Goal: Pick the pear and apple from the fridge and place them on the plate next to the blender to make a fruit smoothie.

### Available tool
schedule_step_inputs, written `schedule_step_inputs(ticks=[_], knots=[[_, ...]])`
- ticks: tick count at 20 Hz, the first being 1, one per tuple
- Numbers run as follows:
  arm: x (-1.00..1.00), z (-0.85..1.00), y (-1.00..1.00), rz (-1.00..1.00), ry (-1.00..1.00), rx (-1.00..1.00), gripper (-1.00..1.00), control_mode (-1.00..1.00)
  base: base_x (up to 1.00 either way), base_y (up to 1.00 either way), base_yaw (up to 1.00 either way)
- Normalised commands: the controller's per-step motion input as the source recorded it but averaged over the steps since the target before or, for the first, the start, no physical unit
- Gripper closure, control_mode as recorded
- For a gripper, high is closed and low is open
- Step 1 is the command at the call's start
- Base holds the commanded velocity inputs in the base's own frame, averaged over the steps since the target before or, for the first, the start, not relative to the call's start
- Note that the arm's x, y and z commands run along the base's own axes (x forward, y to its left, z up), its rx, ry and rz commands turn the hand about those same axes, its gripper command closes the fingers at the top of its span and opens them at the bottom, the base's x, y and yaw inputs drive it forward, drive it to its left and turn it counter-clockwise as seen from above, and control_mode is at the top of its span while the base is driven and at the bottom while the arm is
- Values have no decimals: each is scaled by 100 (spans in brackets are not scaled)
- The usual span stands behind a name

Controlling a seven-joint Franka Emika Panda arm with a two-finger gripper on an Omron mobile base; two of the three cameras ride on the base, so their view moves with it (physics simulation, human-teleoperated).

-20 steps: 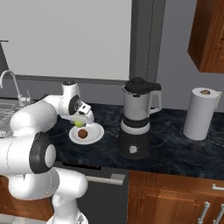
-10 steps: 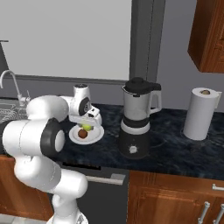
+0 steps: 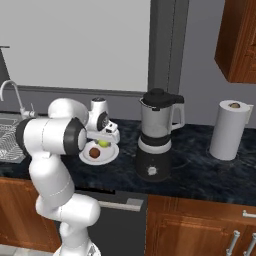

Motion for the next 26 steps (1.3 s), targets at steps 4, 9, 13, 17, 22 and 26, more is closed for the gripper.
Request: schedule_step_inputs(ticks=[4, 9, 13, 17, 22, 26], knots=[[15, -47, 0, 0, 0, 0, -100, -100, 0, 0, 0], [1, 5, 2, 0, 0, 0, -100, -100, 0, 0, 0], [0, 62, 41, 0, -4, -5, -100, -100, 0, 0, 0], [-30, 74, 34, 0, -17, -7, -100, -100, 0, 0, 0], [-99, 88, 21, 0, -33, -8, -100, -100, 0, 0, 0], [-98, 100, 34, 0, -26, -12, -100, -100, 0, 0, 0]])
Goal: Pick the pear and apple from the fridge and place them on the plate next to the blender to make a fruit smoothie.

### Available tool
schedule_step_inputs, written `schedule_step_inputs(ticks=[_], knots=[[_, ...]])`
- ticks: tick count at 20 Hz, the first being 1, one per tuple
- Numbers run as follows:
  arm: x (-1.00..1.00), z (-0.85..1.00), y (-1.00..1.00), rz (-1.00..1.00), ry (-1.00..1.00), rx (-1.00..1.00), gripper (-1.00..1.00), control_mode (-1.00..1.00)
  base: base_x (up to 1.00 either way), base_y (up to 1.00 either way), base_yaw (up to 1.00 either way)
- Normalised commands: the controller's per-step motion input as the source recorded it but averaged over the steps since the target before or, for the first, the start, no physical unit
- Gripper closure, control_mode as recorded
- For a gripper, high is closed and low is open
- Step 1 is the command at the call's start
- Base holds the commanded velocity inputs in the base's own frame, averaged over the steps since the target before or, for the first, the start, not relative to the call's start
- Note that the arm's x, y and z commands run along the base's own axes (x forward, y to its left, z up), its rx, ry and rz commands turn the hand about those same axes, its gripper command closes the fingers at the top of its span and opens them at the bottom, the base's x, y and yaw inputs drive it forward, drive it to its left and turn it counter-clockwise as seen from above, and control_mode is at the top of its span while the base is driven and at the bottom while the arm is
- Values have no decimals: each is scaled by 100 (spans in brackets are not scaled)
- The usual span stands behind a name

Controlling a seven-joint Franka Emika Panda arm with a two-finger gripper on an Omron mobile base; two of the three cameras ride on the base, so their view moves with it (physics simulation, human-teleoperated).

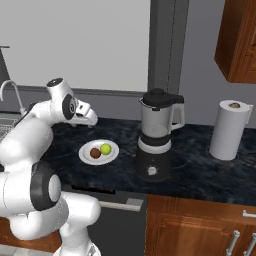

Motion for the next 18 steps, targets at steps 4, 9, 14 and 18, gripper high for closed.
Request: schedule_step_inputs(ticks=[4, 9, 14, 18], knots=[[-100, 100, 9, 1, -38, -14, -100, -100, 0, 0, 0], [-100, 97, 1, 5, -71, -19, -100, -100, 0, 0, 0], [-100, 88, 0, 1, -48, -13, -100, -100, 0, 0, 0], [-100, 80, -3, 15, -29, -2, -100, -100, 0, 0, 0]])
